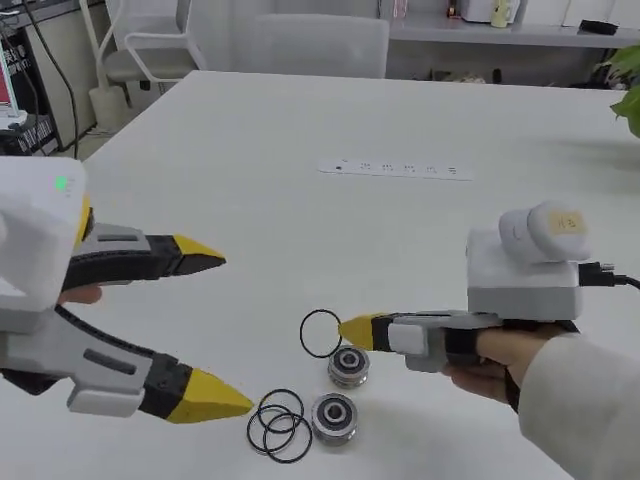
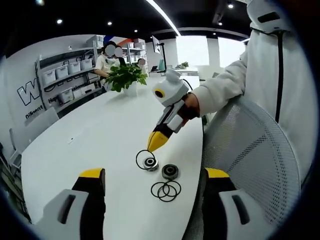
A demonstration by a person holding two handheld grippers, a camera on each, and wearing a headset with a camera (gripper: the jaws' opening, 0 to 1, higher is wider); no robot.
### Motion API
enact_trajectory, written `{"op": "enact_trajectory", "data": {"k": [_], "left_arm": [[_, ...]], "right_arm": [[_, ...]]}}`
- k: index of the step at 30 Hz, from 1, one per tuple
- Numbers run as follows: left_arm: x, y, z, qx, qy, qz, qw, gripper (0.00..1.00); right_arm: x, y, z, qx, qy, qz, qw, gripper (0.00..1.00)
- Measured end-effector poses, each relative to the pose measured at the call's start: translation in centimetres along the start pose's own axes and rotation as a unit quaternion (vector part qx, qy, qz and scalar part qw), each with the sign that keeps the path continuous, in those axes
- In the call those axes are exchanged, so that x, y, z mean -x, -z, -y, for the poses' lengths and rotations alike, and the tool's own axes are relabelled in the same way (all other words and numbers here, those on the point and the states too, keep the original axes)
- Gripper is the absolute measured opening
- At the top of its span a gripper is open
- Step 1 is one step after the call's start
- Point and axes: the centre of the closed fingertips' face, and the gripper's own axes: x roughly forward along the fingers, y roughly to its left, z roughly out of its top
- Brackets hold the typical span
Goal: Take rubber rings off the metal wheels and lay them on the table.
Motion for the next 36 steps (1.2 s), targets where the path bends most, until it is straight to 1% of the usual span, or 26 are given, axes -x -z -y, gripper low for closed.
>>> {"op": "enact_trajectory", "data": {"k": [1, 3, 6, 9, 13, 15, 17, 19, 21, 23, 26, 28, 31, 34, 36], "left_arm": [[0.1, 0.1, 0.0, 0.000, -0.003, -0.001, 1.0000, 0.80], [0.8, 0.8, 0.2, 0.016, -0.010, -0.004, 0.9998, 0.84], [1.3, 1.3, 0.6, 0.033, -0.017, 0.006, 0.9993, 0.87], [1.4, 2.1, 1.1, 0.049, -0.020, 0.007, 0.9986, 0.89], [1.2, 3.3, 1.6, 0.068, -0.025, 0.002, 0.9974, 0.91], [1.1, 4.2, 2.3, 0.081, -0.022, -0.009, 0.9964, 0.92], [1.0, 4.6, 2.7, 0.085, -0.020, -0.013, 0.9961, 0.92], [1.0, 5.0, 3.1, 0.097, -0.021, -0.014, 0.9950, 0.94], [1.1, 5.0, 3.1, 0.107, -0.023, -0.011, 0.9939, 0.95], [1.1, 4.9, 2.9, 0.109, -0.027, -0.008, 0.9937, 0.95], [0.8, 5.2, 2.9, 0.108, -0.029, -0.014, 0.9936, 0.95], [0.5, 5.5, 3.2, 0.112, -0.022, -0.017, 0.9933, 0.95], [0.4, 5.4, 3.3, 0.126, -0.020, -0.012, 0.9917, 0.93], [0.5, 5.4, 3.0, 0.129, -0.027, -0.009, 0.9912, 0.93], [0.5, 5.4, 3.0, 0.130, -0.028, -0.008, 0.9911, 0.93]], "right_arm": [[-0.1, 0.0, -0.2, 0.002, -0.003, -0.001, 1.0000, 0.00], [-0.2, 0.2, -0.6, 0.006, -0.008, -0.005, 0.9999, 0.00], [-0.5, 0.5, -1.1, 0.012, -0.015, -0.012, 0.9997, 0.00], [-0.8, 1.0, -1.8, 0.024, -0.023, -0.025, 0.9991, 0.00], [-1.3, 1.8, -2.6, 0.044, -0.032, -0.044, 0.9975, 0.00], [-1.5, 2.4, -3.0, 0.060, -0.036, -0.057, 0.9959, 0.00], [-1.7, 2.7, -3.3, 0.071, -0.038, -0.065, 0.9947, 0.00], [-1.9, 3.1, -3.6, 0.083, -0.041, -0.071, 0.9932, 0.00], [-2.1, 3.5, -3.8, 0.090, -0.043, -0.079, 0.9918, 0.00], [-2.3, 4.0, -4.0, 0.096, -0.047, -0.089, 0.9903, 0.00], [-2.5, 4.8, -3.9, 0.106, -0.046, -0.103, 0.9880, 0.00], [-2.7, 5.3, -3.8, 0.113, -0.046, -0.114, 0.9859, 0.00], [-2.9, 5.8, -3.2, 0.132, -0.031, -0.127, 0.9826, 0.00], [-3.0, 6.0, -2.9, 0.137, -0.025, -0.133, 0.9813, 0.00], [-2.9, 6.2, -2.5, 0.141, -0.019, -0.137, 0.9803, 0.00]]}}
